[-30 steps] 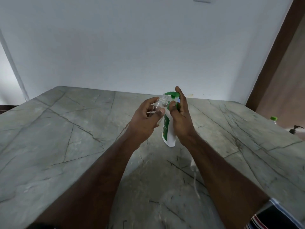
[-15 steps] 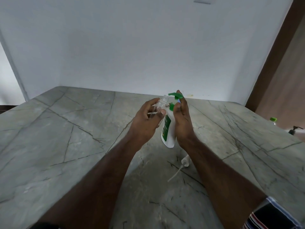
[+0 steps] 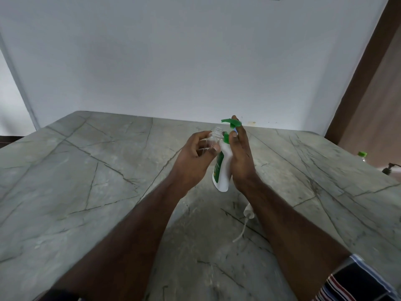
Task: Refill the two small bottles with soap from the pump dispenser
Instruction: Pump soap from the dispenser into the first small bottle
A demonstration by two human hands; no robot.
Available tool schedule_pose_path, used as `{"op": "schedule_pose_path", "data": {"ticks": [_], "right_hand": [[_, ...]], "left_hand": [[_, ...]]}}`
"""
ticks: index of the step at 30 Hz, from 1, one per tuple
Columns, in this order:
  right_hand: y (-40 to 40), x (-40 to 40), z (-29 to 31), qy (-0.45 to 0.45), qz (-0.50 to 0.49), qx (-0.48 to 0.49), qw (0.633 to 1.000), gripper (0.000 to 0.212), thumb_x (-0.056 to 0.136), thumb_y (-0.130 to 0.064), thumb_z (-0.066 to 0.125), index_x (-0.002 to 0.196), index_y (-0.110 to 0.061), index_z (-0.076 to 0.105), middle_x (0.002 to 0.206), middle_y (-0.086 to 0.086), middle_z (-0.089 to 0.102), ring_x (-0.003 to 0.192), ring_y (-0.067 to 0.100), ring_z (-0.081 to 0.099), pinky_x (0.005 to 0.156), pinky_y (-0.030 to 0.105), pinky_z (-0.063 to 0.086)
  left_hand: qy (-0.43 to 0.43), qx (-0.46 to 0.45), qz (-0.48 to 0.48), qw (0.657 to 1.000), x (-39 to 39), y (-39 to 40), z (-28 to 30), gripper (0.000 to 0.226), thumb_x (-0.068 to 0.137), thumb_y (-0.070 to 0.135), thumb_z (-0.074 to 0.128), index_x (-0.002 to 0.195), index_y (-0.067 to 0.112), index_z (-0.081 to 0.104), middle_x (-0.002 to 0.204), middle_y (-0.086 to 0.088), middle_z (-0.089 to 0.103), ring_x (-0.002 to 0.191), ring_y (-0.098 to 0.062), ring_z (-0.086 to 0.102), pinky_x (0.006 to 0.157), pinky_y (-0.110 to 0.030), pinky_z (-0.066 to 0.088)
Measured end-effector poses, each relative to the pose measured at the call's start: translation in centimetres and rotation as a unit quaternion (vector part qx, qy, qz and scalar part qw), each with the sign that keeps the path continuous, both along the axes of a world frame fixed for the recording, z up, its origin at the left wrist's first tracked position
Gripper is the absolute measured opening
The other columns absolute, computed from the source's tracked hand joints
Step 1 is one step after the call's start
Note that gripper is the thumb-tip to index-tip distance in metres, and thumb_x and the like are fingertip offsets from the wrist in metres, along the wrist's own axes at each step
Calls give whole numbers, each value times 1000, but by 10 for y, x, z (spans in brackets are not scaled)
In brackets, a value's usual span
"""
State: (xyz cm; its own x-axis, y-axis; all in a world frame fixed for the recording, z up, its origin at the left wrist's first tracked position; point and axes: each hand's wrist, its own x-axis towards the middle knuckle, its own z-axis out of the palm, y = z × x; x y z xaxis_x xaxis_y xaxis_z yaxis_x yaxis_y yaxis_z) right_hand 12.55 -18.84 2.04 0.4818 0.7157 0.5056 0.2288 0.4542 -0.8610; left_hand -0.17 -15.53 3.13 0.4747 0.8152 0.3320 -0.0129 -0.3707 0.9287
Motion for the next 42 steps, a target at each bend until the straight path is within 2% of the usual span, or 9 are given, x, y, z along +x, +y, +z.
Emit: {"op": "schedule_pose_path", "data": {"ticks": [5, 9, 16, 20, 23, 29, 34, 39, 42], "right_hand": [[-3, 0, -1, 10, 9, -17, 1000, 26, 105, -33, 31, 125, -29, 48, 117, -9, 64, 110, 9, 61, 100, 29, 48], [-6, -3, 1, 31, 23, -16, 999, 26, 97, -43, 39, 113, -34, 57, 117, 1, 65, 115, 26, 61, 99, 41, 47], [-10, -5, 2, 35, 18, -31, 999, 22, 103, -39, 35, 104, -36, 57, 110, 5, 65, 97, 19, 63, 97, 47, 48], [-13, -5, 3, 39, 32, -16, 999, 23, 95, -44, 39, 102, -37, 60, 105, 2, 64, 96, 21, 59, 92, 44, 47], [-15, -6, 3, 43, 46, -16, 998, 23, 96, -44, 39, 99, -35, 60, 99, 1, 62, 89, 21, 57, 82, 43, 45], [-17, -7, 4, 43, 32, -44, 998, 24, 94, -50, 41, 101, -40, 61, 109, 6, 67, 93, 23, 63, 87, 48, 52], [-13, -3, 3, 35, 30, -40, 998, 24, 90, -52, 45, 90, -45, 68, 102, 5, 67, 92, 26, 63, 92, 57, 49], [-11, -1, 0, 37, 16, -71, 997, 30, 86, -58, 43, 99, -39, 63, 109, 3, 69, 103, 30, 65, 97, 53, 50], [-10, 0, 0, 41, 23, -73, 996, 31, 86, -59, 46, 102, -40, 63, 109, 6, 68, 101, 30, 65, 97, 55, 50]], "left_hand": [[58, -43, 0, 997, -9, 3, -8, 35, 95, 34, 65, 124, 30, 46, 127, 12, 57, 104, -1, 58, 73, -16, 45], [154, -36, 3, 987, -19, 5, -16, 42, 89, 30, 72, 121, 29, 45, 123, 10, 58, 103, -5, 59, 77, -24, 50], [198, -55, -9, 979, -26, 0, -12, 75, 78, 26, 83, 140, 21, 39, 134, 3, 53, 109, -12, 55, 73, -21, 47], [115, 96, 137, 979, -29, -23, 4, 35, 85, 32, 74, 112, 20, 56, 106, 5, 60, 89, -8, 59, 63, -20, 44], [254, 177, 10, 951, -11, -54, 4, 8, 87, 31, 69, 88, 23, 67, 83, 8, 67, 72, -5, 62, 58, -20, 46], [395, 169, -94, 898, 17, -63, -15, 28, 78, 41, 74, 78, 13, 74, 75, 0, 70, 72, -11, 63, 61, -24, 52], [389, 200, -69, 897, 27, -70, -25, 25, 79, 37, 72, 73, 18, 58, 69, 6, 57, 72, -15, 61, 56, -25, 45], [410, 200, -23, 890, 13, -70, -20, 33, 84, 47, 63, 93, 15, 60, 83, 0, 58, 75, -15, 58, 55, -26, 41], [422, 178, -6, 889, -21, -61, -5, 31, 84, 47, 63, 77, 17, 60, 73, 2, 62, 64, -13, 60, 49, -24, 40]]}}
